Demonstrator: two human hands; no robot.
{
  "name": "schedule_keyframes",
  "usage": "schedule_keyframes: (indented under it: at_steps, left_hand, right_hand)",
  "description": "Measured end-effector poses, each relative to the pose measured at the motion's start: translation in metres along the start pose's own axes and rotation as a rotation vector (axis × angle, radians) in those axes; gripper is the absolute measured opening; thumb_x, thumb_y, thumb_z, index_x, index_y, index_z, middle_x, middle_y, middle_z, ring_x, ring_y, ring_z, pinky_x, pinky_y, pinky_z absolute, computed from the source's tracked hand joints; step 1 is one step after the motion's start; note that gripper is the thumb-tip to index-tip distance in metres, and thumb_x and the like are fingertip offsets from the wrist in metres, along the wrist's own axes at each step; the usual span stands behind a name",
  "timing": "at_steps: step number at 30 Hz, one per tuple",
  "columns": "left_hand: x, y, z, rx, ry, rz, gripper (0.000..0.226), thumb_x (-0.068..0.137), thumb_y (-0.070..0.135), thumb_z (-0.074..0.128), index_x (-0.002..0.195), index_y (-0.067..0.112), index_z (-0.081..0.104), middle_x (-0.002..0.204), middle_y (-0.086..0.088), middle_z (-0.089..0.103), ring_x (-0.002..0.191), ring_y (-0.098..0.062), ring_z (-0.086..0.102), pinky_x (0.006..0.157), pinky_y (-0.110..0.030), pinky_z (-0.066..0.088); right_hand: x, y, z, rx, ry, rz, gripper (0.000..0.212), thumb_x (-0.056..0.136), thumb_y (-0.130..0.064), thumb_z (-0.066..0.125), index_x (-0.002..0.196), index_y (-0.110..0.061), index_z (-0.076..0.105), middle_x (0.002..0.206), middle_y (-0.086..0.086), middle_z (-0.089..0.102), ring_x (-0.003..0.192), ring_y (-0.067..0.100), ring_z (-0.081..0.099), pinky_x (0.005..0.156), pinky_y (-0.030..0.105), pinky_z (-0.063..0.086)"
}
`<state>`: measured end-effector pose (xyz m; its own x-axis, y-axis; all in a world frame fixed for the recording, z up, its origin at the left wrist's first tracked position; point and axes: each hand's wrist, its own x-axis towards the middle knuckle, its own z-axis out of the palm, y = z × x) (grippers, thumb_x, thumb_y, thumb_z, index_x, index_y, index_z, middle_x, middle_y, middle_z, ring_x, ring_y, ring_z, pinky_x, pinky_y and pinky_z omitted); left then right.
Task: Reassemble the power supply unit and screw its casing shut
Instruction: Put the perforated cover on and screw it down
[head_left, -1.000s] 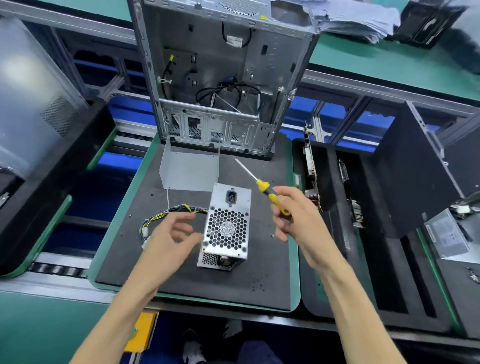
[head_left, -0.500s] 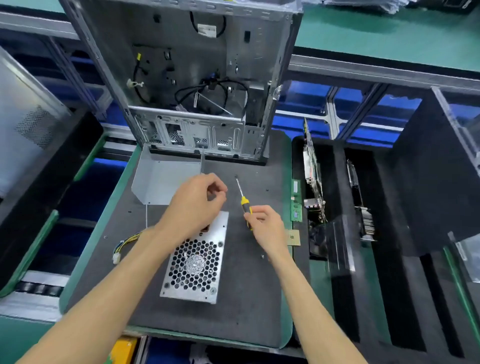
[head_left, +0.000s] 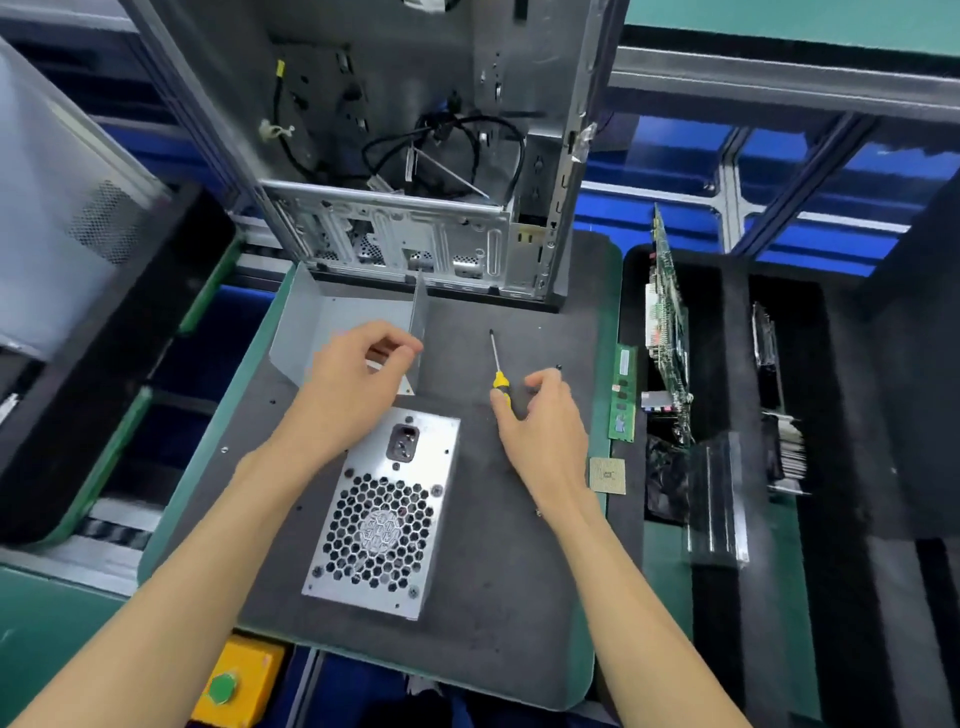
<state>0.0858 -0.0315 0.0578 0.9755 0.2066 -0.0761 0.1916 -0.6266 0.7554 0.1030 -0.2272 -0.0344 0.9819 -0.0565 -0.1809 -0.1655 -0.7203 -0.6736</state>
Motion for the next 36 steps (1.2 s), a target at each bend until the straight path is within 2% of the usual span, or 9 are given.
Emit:
schedule_keyframes:
  at_steps: [5, 8, 11, 15, 20, 23, 26, 32, 36]
  left_hand:
    - [-0.032, -0.03, -0.037, -0.098, 0.166, -0.192, 0.023, 0.1, 0.009, 0.053, 0.095, 0.024, 0.07, 0.091, 0.003, 0.071, 0.088, -0.014, 0.065, 0.079, -0.024, 0.049]
    - [-0.057, -0.05, -0.046, -0.164, 0.047, -0.318, 0.021, 0.1, 0.01, 0.056, 0.093, 0.023, 0.071, 0.08, -0.003, 0.073, 0.07, -0.014, 0.066, 0.066, -0.021, 0.053]
    - [-0.08, -0.056, -0.041, -0.287, -0.155, -0.332, 0.025, 0.101, 0.005, 0.054, 0.092, 0.018, 0.073, 0.071, -0.002, 0.073, 0.065, -0.017, 0.067, 0.057, -0.019, 0.053]
    - [-0.106, -0.062, -0.031, -0.323, -0.228, -0.233, 0.031, 0.102, 0.003, 0.047, 0.105, 0.025, 0.069, 0.077, 0.005, 0.075, 0.065, -0.004, 0.068, 0.067, -0.02, 0.053]
    - [-0.107, -0.086, -0.039, -0.317, -0.241, -0.118, 0.038, 0.098, 0.002, 0.052, 0.112, 0.033, 0.07, 0.088, -0.006, 0.076, 0.081, -0.017, 0.072, 0.08, -0.025, 0.057]
    - [-0.086, -0.127, -0.045, 0.181, -0.021, -0.034, 0.038, 0.09, 0.012, 0.068, 0.128, 0.017, 0.063, 0.112, -0.013, 0.065, 0.108, -0.033, 0.057, 0.097, -0.046, 0.047]
    - [-0.069, -0.168, -0.048, 0.466, -0.001, -0.146, 0.06, 0.084, 0.027, 0.078, 0.137, 0.011, 0.056, 0.13, -0.021, 0.052, 0.123, -0.041, 0.042, 0.104, -0.051, 0.033]
    - [-0.055, -0.191, -0.045, 0.446, 0.051, -0.007, 0.014, 0.089, 0.025, 0.074, 0.101, 0.018, 0.076, 0.104, -0.01, 0.063, 0.106, -0.036, 0.052, 0.089, -0.046, 0.034]
    - [-0.05, -0.176, -0.052, 0.232, 0.045, 0.006, 0.005, 0.093, 0.02, 0.067, 0.091, 0.022, 0.071, 0.089, -0.001, 0.069, 0.086, -0.027, 0.061, 0.082, -0.044, 0.047]
  right_hand:
    - [-0.038, -0.039, -0.032, 0.206, 0.051, -0.066, 0.033, 0.098, -0.058, 0.054, 0.117, -0.035, 0.042, 0.096, -0.012, 0.054, 0.086, -0.006, 0.053, 0.063, 0.017, 0.033]
    - [-0.072, -0.069, -0.042, 0.173, -0.005, -0.149, 0.047, 0.096, -0.064, 0.052, 0.131, -0.038, 0.036, 0.11, -0.01, 0.053, 0.086, 0.005, 0.058, 0.067, 0.027, 0.039]
    - [-0.101, -0.092, -0.035, -0.017, -0.099, -0.202, 0.065, 0.094, -0.065, 0.051, 0.146, -0.036, 0.025, 0.132, -0.002, 0.042, 0.109, 0.024, 0.056, 0.078, 0.038, 0.039]
    - [-0.125, -0.11, -0.012, -0.179, -0.178, -0.121, 0.094, 0.089, -0.071, 0.055, 0.159, -0.025, 0.013, 0.149, 0.002, 0.016, 0.13, 0.034, 0.037, 0.086, 0.044, 0.039]
    - [-0.142, -0.119, 0.015, -0.207, -0.152, -0.019, 0.106, 0.086, -0.059, 0.067, 0.162, -0.022, 0.002, 0.16, -0.001, -0.013, 0.129, 0.037, 0.036, 0.082, 0.042, 0.038]
    - [-0.146, -0.113, 0.016, -0.172, -0.064, -0.008, 0.103, 0.082, -0.057, 0.069, 0.16, -0.026, 0.011, 0.16, -0.004, -0.005, 0.123, 0.036, 0.044, 0.079, 0.039, 0.036]
    - [-0.148, -0.093, 0.004, -0.041, 0.011, 0.006, 0.093, 0.08, -0.057, 0.071, 0.155, -0.034, 0.021, 0.15, -0.012, 0.009, 0.11, 0.03, 0.055, 0.081, 0.04, 0.043]
    - [-0.144, -0.053, -0.015, 0.299, 0.054, 0.113, 0.087, 0.085, -0.046, 0.079, 0.155, -0.046, 0.028, 0.141, -0.016, 0.025, 0.112, 0.002, 0.039, 0.076, 0.012, 0.038]
    - [-0.14, -0.034, -0.022, 0.476, 0.096, 0.172, 0.079, 0.082, -0.04, 0.083, 0.149, -0.047, 0.043, 0.14, -0.022, 0.04, 0.128, -0.002, 0.036, 0.105, 0.031, 0.035]
